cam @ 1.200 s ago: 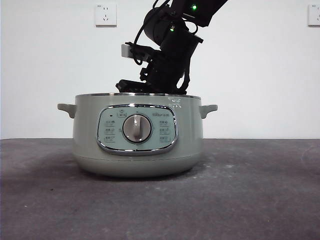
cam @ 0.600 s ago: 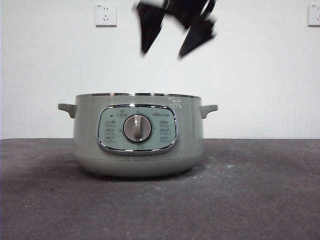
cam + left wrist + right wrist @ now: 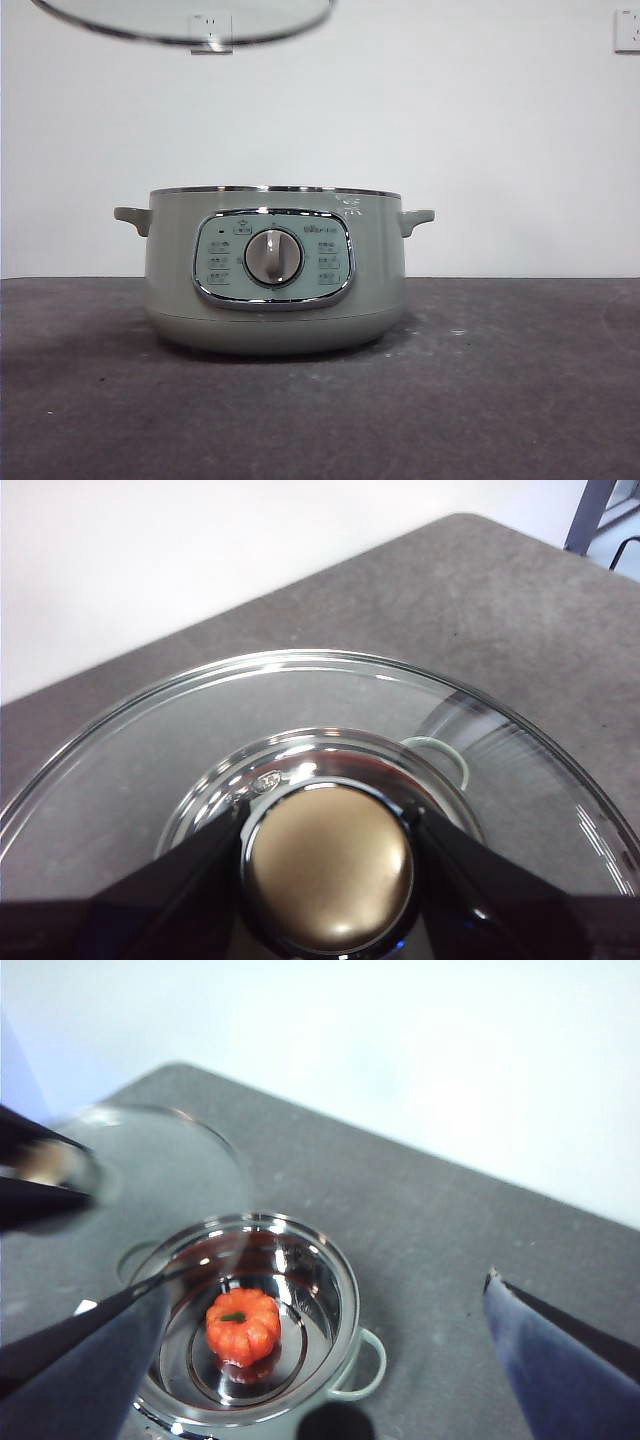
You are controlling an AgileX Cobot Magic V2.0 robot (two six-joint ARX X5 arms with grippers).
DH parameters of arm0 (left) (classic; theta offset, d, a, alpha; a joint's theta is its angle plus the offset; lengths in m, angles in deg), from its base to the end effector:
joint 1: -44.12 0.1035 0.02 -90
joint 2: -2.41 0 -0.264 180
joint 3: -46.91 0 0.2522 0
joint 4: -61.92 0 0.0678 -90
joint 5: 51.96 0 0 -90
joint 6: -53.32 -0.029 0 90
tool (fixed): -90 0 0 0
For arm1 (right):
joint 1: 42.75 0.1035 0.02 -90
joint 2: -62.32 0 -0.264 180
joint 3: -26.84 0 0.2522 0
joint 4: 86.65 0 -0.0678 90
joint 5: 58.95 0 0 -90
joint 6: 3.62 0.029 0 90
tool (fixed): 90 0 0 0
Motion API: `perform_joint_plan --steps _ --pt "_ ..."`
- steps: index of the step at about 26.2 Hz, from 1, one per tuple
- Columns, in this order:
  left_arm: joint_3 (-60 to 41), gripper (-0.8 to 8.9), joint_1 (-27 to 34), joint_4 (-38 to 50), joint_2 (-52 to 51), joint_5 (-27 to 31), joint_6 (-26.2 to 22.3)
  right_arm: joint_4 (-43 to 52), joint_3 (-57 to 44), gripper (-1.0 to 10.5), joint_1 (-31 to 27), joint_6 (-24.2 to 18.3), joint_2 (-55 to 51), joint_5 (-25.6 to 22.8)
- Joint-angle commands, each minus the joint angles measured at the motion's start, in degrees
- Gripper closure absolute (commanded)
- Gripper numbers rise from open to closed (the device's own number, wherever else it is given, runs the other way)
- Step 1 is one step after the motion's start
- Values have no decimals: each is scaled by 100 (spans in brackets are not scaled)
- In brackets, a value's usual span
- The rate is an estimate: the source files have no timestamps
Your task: Pick up the pumpkin,open the lid,put the pumpkin in the pot,close the lid
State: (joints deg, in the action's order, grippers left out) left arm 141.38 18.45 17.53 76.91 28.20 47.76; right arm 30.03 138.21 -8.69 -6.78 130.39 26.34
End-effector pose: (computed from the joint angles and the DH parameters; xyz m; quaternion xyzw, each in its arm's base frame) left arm 0.2450 -0.1233 0.4042 0.0742 0.1948 -0.3079 0.9283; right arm 0.1635 0.1077 0.4883 -0.0839 0.1570 0.2539 0.9507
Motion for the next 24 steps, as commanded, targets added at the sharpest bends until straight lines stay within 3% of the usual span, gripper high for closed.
perform_joint_plan --steps 1,11,24 --pt "111 822 -28 466 284 -142 -72 -87 -24 321 7 76 -243 -11" --pt "111 822 -68 1314 1392 -225 -72 -387 -24 321 7 72 -669 -15" --pt "111 822 -68 1794 2197 -227 -68 -468 -24 321 7 28 -669 -15"
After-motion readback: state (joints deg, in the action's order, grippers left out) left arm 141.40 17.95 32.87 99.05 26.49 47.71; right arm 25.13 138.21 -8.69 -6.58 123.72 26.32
